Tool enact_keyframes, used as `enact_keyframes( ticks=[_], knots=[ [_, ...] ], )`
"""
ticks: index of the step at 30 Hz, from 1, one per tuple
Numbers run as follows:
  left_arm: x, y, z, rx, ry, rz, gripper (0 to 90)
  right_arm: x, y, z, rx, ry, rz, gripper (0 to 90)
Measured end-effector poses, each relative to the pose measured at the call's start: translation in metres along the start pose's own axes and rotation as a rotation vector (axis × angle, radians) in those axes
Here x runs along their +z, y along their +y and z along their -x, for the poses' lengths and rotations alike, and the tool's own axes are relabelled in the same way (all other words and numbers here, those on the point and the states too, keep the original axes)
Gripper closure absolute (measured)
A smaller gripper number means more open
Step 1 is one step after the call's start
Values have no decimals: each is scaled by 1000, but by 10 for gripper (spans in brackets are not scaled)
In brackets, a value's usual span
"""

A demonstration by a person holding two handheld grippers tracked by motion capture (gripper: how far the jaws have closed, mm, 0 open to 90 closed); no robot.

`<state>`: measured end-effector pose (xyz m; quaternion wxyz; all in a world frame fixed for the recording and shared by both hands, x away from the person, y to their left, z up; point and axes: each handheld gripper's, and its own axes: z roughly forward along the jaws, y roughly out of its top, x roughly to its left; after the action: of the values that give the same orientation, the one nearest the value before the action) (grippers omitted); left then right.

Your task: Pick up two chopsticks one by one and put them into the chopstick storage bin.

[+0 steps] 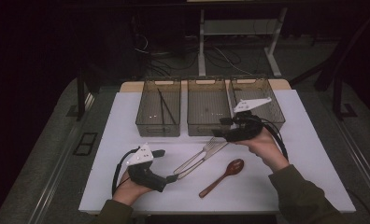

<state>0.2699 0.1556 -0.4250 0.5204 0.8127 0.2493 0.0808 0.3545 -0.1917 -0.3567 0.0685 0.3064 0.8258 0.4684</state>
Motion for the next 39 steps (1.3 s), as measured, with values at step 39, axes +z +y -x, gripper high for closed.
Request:
enact_keyframes(
  ticks=[39],
  knots=[
    [-2, -1, 1, 7, 11, -11, 0, -50, -115, -34, -10, 69, -117, 696]
  ],
)
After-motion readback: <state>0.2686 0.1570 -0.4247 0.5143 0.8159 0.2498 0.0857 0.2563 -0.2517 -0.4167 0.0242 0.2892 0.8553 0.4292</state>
